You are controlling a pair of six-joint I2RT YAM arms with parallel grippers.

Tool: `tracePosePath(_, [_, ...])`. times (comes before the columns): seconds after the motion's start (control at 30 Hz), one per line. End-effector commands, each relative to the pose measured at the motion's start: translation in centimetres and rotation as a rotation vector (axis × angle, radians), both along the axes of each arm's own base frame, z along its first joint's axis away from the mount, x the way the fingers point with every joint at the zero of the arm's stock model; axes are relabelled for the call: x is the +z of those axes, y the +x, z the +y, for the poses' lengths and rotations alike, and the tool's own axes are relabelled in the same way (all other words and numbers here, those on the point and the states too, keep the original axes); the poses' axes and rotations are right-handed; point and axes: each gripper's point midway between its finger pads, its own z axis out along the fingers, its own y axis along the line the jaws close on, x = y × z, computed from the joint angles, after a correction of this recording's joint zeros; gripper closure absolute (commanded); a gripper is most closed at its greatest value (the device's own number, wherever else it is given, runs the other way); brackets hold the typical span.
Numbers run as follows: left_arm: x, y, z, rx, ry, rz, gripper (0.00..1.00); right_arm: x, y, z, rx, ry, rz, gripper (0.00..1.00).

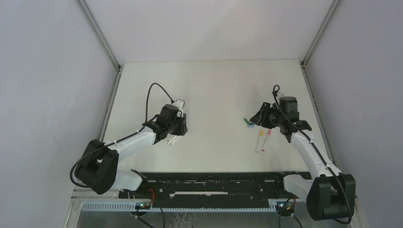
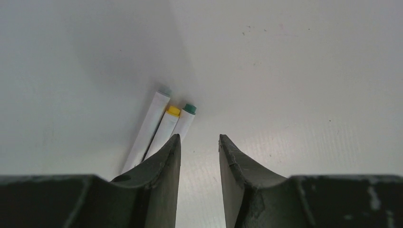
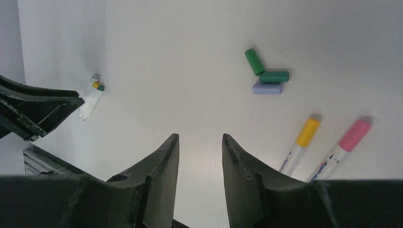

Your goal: Insert the pens into the pen caps

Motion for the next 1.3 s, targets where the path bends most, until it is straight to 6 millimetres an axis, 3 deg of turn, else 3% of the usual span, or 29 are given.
tracePosePath(0.0, [-0.9, 0.4, 0.0, 0.004, 0.011, -0.018, 0.62, 1.8, 0.5, 0.7, 0.016, 0.042, -0.073, 0.63])
tracePosePath(1.27, [-4.3, -1.3, 1.0, 0.01, 0.062, 0.048, 0.71, 1.2, 0.3, 0.9, 0.013, 0.053, -0.062, 0.63])
